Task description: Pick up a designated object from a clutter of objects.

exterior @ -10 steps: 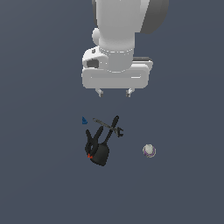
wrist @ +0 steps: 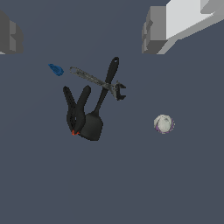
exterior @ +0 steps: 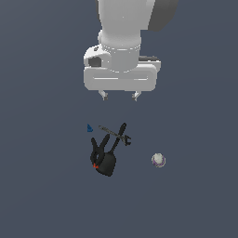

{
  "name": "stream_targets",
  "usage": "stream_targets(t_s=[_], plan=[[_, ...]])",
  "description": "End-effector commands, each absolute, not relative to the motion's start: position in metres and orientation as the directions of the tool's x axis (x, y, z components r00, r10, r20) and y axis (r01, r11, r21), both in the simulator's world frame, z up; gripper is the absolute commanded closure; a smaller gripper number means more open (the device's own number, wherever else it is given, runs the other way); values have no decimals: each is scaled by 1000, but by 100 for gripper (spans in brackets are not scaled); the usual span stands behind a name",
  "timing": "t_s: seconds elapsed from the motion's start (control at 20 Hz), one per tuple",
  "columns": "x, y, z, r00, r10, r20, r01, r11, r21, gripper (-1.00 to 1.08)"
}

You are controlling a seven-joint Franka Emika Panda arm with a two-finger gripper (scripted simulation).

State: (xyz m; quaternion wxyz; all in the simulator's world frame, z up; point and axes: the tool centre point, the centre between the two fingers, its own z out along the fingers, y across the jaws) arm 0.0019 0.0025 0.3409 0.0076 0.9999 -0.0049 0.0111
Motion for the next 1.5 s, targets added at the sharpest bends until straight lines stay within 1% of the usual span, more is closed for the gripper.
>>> stream_targets(t_s=[0.0, 0.4, 0.75, 1.1, 1.45], plan=[[1, 1, 343, 1000, -17, 22, -18, -1000, 16, -92], [10, 8, 333, 999, 38, 19, 37, -999, 22, -92], [32, 29, 305, 983, 183, 11, 183, -982, 35, -92], [62, 66, 254, 910, 415, -5, 415, -909, 43, -92], [86, 115, 189, 761, 649, -15, 649, -760, 34, -92]])
